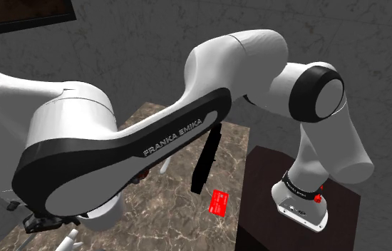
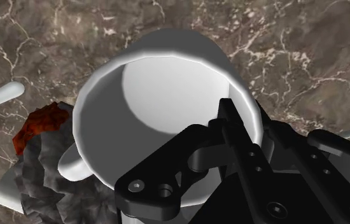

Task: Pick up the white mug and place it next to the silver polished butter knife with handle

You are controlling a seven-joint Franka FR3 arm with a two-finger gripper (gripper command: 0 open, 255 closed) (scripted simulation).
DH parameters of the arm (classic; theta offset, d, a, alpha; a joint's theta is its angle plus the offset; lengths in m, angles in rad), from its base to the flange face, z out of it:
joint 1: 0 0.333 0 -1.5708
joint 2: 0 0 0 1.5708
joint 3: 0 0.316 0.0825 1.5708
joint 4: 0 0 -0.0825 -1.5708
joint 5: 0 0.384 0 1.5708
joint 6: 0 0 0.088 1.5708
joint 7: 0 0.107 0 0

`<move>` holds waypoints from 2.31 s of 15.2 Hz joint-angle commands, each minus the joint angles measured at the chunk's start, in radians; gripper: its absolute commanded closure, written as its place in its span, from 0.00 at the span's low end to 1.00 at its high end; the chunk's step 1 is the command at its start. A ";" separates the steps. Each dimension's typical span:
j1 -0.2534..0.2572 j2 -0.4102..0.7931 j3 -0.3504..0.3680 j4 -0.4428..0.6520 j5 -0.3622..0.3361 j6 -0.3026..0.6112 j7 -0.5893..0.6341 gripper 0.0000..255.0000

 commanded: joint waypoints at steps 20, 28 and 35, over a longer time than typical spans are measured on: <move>-0.018 0.037 -0.014 -0.154 -0.025 0.182 0.036 1.00; -0.018 0.037 -0.014 -0.154 -0.025 0.182 0.036 0.00; -0.005 0.010 -0.003 -0.069 -0.008 0.075 0.020 0.00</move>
